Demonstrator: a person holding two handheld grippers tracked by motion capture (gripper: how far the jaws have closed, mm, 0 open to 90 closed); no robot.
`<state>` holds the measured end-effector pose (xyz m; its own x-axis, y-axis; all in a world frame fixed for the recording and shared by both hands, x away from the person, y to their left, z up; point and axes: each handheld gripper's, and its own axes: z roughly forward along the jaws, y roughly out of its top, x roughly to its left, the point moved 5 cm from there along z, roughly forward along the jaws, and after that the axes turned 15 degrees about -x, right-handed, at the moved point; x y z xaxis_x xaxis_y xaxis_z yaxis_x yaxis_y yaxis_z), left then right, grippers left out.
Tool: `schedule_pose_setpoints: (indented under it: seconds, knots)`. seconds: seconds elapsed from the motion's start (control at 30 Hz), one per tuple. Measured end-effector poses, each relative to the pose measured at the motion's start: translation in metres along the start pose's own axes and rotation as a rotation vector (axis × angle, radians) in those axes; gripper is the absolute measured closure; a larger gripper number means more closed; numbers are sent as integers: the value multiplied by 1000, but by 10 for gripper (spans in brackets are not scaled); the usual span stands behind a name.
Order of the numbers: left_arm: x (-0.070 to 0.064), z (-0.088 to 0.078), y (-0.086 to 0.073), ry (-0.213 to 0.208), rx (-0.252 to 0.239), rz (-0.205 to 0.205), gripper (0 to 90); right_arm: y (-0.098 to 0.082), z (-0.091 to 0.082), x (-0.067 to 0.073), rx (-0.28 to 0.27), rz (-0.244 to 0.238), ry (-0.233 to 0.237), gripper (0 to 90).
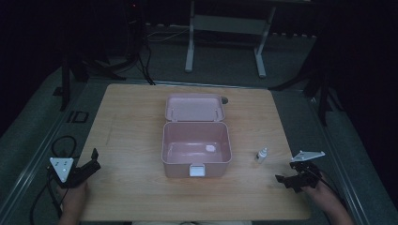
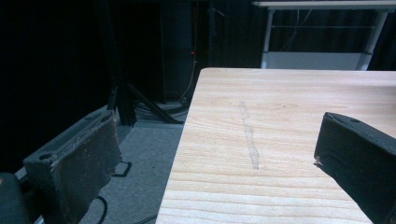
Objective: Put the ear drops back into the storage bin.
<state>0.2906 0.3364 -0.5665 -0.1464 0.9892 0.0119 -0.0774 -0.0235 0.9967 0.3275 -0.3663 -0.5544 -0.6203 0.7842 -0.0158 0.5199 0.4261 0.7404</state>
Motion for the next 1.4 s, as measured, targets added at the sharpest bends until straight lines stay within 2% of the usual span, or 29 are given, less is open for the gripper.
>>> schedule_pose_setpoints:
  seconds: [0.03,0.1,0.13,0.23,0.4,0.43,0.5,0.57,0.67,0.77,0.8,0.87,0.93,1.0,1.03,1.13,1.2,1.4]
  knots:
    - [0,0,0,-2,-2,-3,4,1,1,2,53,-22,5,137]
    - [0,0,1,-4,-3,-3,4,1,2,5,122,-40,21,141]
    - [0,0,1,-5,-3,-5,4,2,2,7,160,-39,35,142]
    - [0,0,1,-6,-4,-6,4,4,4,16,301,-85,75,145]
    - [-1,0,1,-9,-7,-4,4,14,3,26,463,-136,128,146]
    - [-1,0,1,-11,-6,-4,4,16,2,27,490,-157,134,154]
    - [0,0,1,-12,-5,-5,4,20,2,29,531,-184,144,152]
    - [0,0,1,-13,-4,-7,4,26,1,30,568,-205,190,117]
    - [0,-1,1,-14,-6,-7,4,39,2,26,550,-225,180,131]
    - [0,0,1,-15,-5,-6,4,55,2,22,498,-207,173,123]
    - [0,0,0,-15,-4,-6,4,60,2,20,489,-214,170,124]
    - [0,0,0,-15,-4,-6,4,67,2,18,482,-238,164,118]
    - [0,0,0,-17,-4,-6,4,74,2,15,472,-241,165,111]
    - [-1,0,0,-17,-5,-6,4,80,3,12,479,-247,145,107]
    - [0,0,0,-18,-5,-7,4,83,5,11,474,-261,151,107]
    - [0,0,0,-16,-5,-8,4,87,9,10,474,-252,165,107]
    - [0,0,0,-16,-4,-9,4,93,18,8,487,-283,166,111]
    - [-1,0,0,-19,-4,-7,4,108,34,6,455,-288,172,165]
